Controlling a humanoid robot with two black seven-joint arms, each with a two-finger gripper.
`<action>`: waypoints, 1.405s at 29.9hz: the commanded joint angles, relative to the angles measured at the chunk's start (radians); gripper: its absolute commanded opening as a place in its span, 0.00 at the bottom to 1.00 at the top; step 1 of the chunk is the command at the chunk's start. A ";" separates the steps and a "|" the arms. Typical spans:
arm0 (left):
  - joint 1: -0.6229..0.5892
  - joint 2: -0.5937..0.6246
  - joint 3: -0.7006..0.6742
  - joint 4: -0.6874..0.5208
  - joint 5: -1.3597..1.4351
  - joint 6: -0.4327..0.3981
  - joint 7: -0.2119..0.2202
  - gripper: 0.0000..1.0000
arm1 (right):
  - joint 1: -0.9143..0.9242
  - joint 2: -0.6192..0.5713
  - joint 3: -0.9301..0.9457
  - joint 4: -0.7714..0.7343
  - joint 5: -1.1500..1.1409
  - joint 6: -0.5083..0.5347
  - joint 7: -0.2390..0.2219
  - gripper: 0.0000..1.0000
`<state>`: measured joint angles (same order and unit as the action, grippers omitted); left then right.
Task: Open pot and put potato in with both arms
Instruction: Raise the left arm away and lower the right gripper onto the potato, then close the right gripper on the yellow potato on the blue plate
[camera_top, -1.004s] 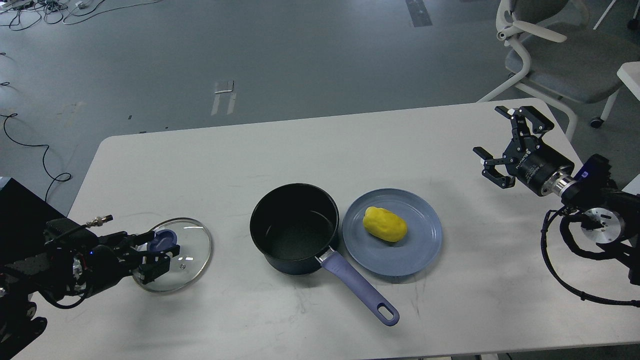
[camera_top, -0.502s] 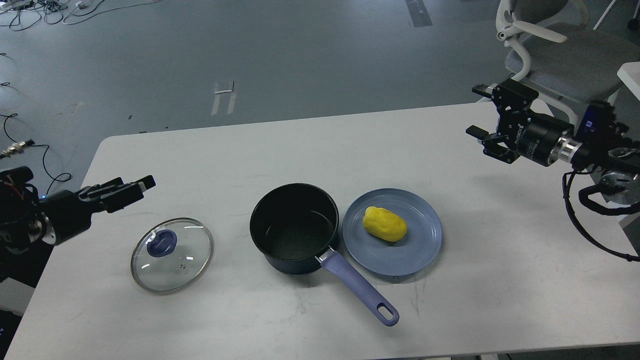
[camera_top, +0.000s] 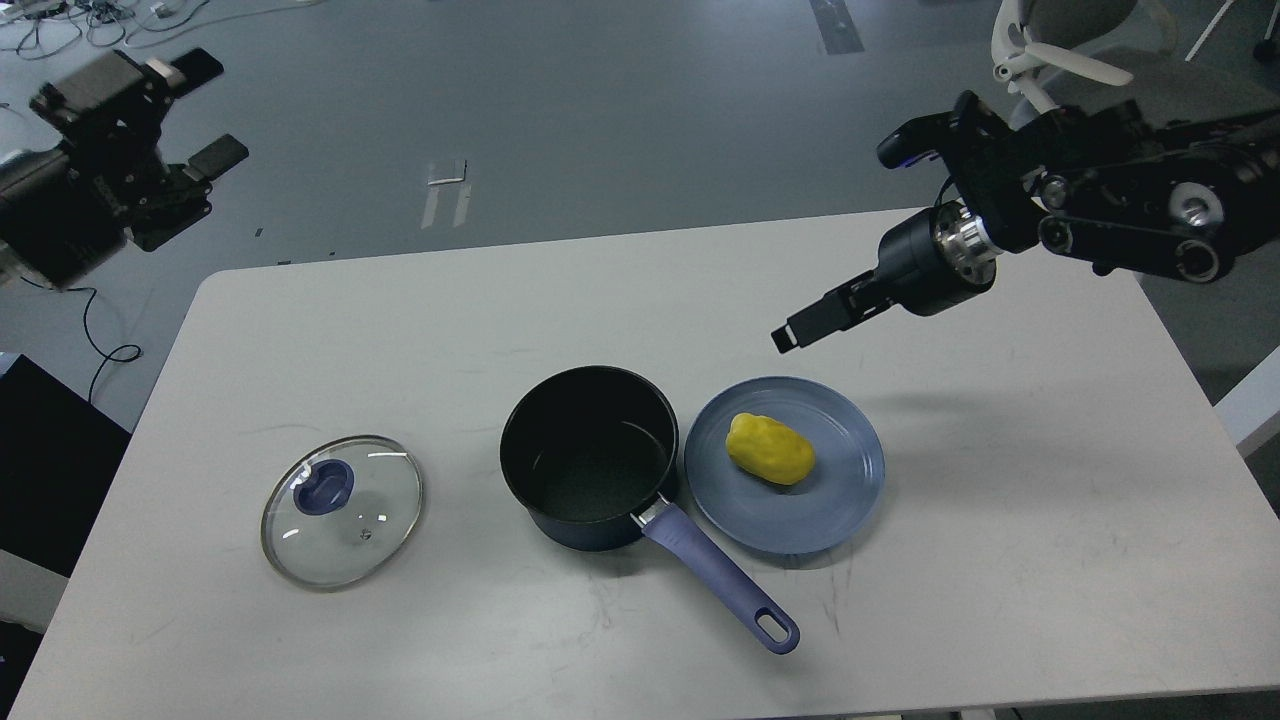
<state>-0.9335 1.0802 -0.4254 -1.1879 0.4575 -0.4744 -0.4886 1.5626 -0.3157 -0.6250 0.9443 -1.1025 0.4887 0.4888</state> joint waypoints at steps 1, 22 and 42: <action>-0.001 -0.003 -0.010 -0.001 -0.056 -0.014 0.000 0.98 | 0.016 0.108 -0.079 -0.007 -0.030 0.000 0.000 1.00; 0.001 -0.002 -0.009 -0.019 -0.056 -0.014 0.000 0.98 | -0.027 0.308 -0.243 -0.076 -0.030 -0.137 0.000 1.00; 0.001 0.001 -0.009 -0.022 -0.057 -0.014 0.000 0.98 | -0.058 0.316 -0.275 -0.105 -0.028 -0.171 0.000 0.20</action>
<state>-0.9326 1.0813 -0.4341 -1.2104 0.4003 -0.4887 -0.4886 1.5053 0.0000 -0.9002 0.8349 -1.1319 0.3175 0.4886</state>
